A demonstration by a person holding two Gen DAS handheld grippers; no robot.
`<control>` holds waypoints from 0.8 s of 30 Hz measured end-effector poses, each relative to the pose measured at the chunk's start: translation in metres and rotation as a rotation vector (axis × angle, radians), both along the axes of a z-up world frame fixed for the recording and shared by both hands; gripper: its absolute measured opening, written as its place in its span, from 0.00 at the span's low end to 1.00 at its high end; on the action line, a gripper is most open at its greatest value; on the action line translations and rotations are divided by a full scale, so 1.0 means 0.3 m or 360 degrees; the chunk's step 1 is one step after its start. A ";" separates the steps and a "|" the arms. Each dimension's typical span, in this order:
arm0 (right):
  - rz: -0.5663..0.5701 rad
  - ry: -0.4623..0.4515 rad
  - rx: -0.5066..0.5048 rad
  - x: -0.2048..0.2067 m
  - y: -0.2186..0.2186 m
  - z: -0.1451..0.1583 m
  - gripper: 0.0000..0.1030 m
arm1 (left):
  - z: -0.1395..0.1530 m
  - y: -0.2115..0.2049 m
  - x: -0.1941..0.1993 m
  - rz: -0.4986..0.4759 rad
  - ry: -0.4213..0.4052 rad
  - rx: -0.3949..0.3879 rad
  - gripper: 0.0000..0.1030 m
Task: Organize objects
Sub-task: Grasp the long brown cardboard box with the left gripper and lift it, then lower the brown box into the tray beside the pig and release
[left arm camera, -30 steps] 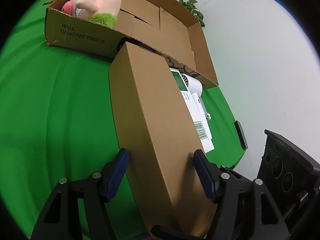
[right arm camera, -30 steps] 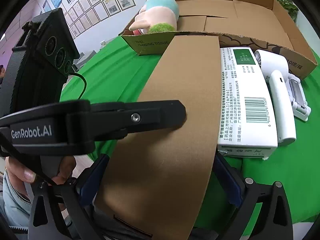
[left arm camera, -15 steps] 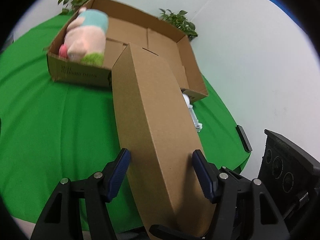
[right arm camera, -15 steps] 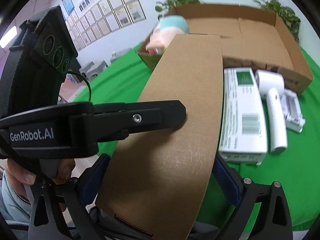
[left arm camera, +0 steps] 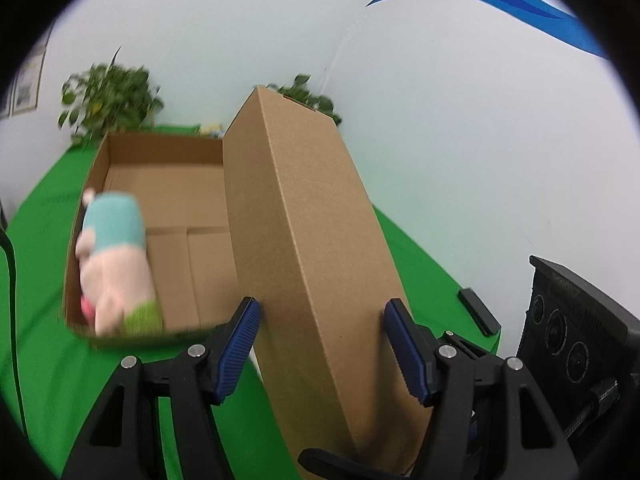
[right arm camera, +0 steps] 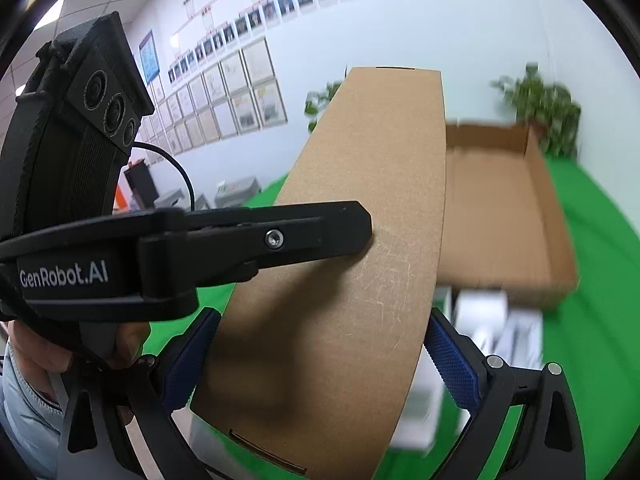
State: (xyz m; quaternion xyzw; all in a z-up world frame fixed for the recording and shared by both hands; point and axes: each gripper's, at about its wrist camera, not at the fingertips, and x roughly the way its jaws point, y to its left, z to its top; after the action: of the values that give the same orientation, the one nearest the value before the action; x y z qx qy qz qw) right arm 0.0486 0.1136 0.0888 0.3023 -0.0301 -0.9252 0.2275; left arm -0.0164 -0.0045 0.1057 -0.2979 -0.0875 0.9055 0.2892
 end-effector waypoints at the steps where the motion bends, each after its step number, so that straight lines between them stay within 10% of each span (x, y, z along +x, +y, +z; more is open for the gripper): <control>1: -0.0004 0.0033 0.0006 -0.017 0.013 0.032 0.96 | 0.028 -0.001 -0.012 -0.0003 0.0019 -0.0004 0.62; 14: -0.0023 0.0118 0.0008 -0.485 -0.086 0.257 0.96 | 0.177 -0.039 -0.288 -0.0020 0.0095 -0.0030 0.62; 24: 0.0029 -0.0126 -0.0026 -1.010 -0.167 0.134 0.96 | 0.051 -0.114 -0.557 0.0034 -0.0118 -0.0034 0.59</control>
State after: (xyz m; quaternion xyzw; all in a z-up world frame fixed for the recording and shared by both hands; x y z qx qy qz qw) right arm -0.2542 0.0635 0.1289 0.3371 -0.0439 -0.9101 0.2368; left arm -0.1835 -0.0386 0.1209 -0.3332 -0.0917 0.8978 0.2729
